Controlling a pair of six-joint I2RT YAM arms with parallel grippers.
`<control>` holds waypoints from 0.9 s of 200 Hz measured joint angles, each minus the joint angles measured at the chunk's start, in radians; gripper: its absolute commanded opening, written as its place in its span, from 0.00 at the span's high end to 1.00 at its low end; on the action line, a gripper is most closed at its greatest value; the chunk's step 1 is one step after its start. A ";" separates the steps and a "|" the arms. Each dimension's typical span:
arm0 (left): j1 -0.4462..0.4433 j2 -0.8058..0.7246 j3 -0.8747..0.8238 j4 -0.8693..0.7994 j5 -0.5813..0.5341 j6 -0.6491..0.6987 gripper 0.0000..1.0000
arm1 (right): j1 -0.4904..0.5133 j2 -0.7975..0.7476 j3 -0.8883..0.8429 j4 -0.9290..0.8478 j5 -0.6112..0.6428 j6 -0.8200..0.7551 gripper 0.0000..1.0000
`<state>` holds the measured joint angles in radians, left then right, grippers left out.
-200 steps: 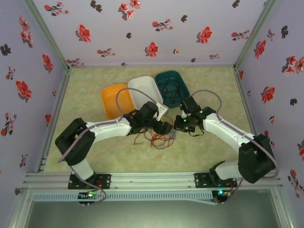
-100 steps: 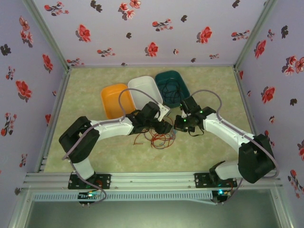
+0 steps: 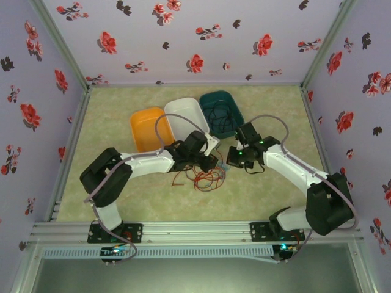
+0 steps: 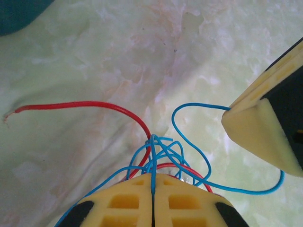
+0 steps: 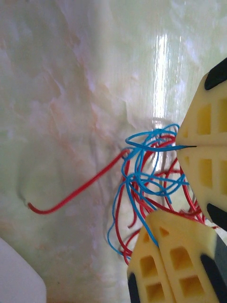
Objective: Untangle the cables
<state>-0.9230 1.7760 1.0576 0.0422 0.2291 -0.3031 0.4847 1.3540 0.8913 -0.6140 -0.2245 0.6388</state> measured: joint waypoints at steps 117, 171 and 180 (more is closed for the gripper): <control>-0.001 -0.409 -0.145 -0.149 -0.134 -0.012 1.00 | -0.119 -0.098 -0.044 0.035 -0.021 0.002 1.00; 0.011 -0.575 -0.190 -0.173 -0.148 -0.002 1.00 | -0.122 -0.179 -0.040 0.081 -0.142 0.001 0.94; 0.015 -0.587 -0.190 -0.172 -0.147 0.002 1.00 | -0.125 -0.198 -0.037 0.088 -0.151 0.001 0.89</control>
<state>-0.9081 1.1885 0.8680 -0.1303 0.0822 -0.3012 0.3595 1.1564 0.8543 -0.5262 -0.3756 0.6399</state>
